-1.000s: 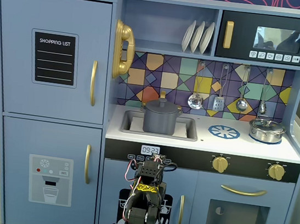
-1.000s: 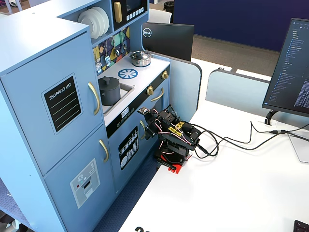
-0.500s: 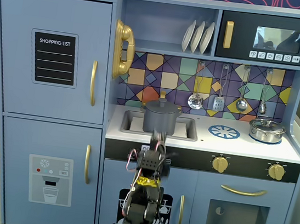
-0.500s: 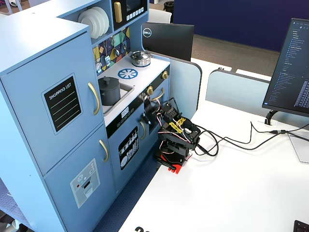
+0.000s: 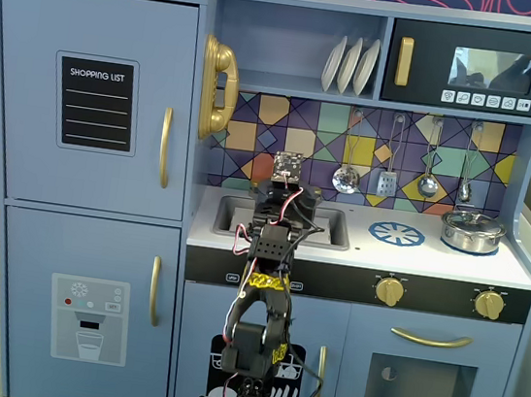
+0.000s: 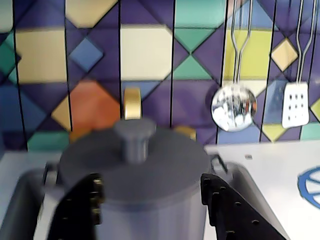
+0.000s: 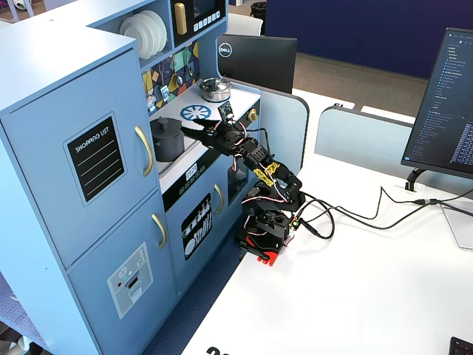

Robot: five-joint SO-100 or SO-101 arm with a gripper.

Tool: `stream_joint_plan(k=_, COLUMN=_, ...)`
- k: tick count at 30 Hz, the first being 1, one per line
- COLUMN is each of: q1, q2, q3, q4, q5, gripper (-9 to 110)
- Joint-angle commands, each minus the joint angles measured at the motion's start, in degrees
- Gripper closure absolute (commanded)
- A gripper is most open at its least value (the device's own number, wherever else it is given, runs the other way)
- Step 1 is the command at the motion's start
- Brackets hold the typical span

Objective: Take off the lid from the gray recipient and place it on the counter

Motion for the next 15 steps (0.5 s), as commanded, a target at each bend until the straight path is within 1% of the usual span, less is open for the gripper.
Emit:
stream_joint_plan(k=1, q1=-1.1, q2=-3.5, q3=-4.9, q4=-4.2, q5=1.3, gripper=81)
stream_joint_plan(k=7, q1=-1.1, q2=-7.6, q3=-5.1, q4=-7.1, q5=3.2, gripper=81)
stream_joint_plan(k=15, q1=-2.5, q2=-13.9, q3=-6.7, q4=-10.5, q5=2.7, gripper=82)
